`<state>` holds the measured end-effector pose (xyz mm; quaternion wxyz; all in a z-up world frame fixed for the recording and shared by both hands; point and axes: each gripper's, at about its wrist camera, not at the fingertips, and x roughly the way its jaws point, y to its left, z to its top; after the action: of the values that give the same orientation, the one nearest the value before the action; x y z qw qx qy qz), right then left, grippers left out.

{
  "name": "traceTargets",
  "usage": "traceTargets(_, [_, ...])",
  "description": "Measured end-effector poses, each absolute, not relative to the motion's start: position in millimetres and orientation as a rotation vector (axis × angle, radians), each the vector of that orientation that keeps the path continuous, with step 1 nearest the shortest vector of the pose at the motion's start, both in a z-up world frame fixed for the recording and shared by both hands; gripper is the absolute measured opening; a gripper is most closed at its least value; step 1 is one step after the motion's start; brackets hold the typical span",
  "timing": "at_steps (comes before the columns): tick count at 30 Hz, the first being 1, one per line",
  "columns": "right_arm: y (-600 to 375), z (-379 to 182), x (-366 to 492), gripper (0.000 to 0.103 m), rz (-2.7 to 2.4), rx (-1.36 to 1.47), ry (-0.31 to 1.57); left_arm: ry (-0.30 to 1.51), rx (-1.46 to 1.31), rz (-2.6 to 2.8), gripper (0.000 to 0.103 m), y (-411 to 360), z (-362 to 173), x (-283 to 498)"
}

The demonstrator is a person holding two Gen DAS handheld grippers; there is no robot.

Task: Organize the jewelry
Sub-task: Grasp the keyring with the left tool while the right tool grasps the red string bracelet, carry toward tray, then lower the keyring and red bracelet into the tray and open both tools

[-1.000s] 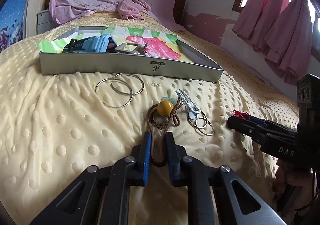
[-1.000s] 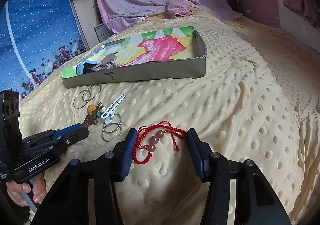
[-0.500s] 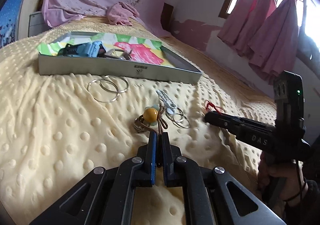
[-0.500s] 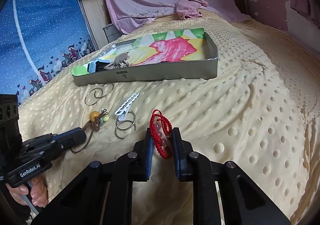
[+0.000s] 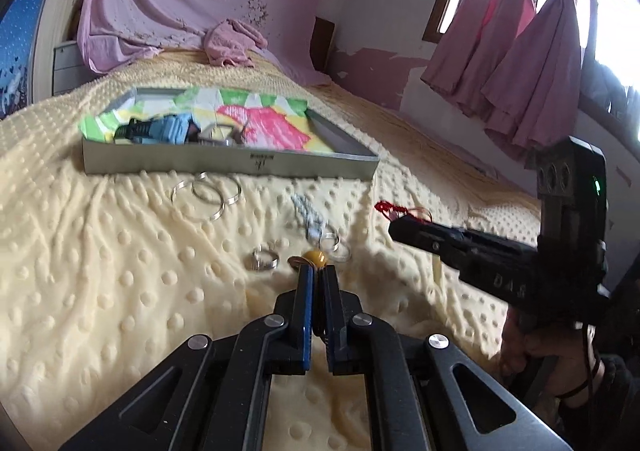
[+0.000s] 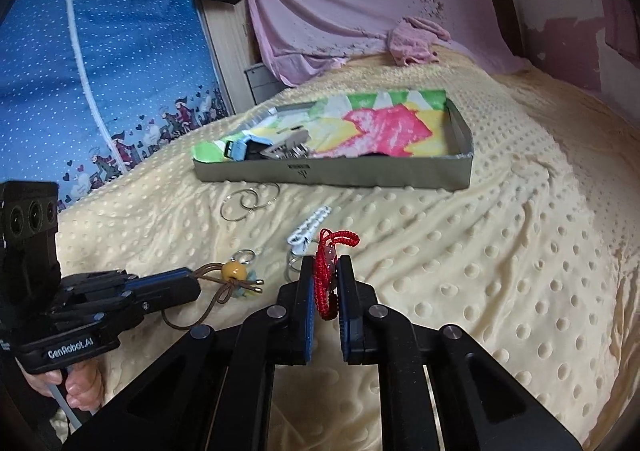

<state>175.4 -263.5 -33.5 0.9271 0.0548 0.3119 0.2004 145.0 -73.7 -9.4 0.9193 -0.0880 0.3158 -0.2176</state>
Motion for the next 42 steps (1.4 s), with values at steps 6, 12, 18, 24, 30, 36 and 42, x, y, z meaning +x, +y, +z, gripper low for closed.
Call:
traceTargets(6, [-267, -17, 171, 0.009, 0.396, 0.107, 0.543, 0.588, -0.208, -0.444, 0.005, -75, 15, 162])
traceTargets(12, [-274, -1, 185, 0.009, 0.386, 0.139, 0.453, 0.508, -0.240, -0.423, 0.005, -78, 44, 194])
traceTargets(18, [-284, 9, 225, 0.009, 0.358, 0.156, 0.413, 0.459, -0.252, -0.395, 0.005, -82, 60, 238])
traceTargets(24, [-289, 8, 278, 0.009, 0.335, 0.143, 0.486, 0.512, -0.321, -0.400, 0.005, -83, 46, 285])
traceTargets(30, [-292, -11, 305, 0.009, 0.331, 0.119, 0.548, 0.589, -0.308, -0.404, 0.005, -93, 19, 311])
traceTargets(36, [-289, -29, 324, 0.009, 0.327, 0.122, 0.629, 0.657, -0.280, -0.404, 0.005, -102, 0, 321])
traceTargets(42, [-284, -35, 328, 0.010, 0.316, 0.104, 0.653, 0.693, -0.277, -0.381, 0.005, -100, -5, 324])
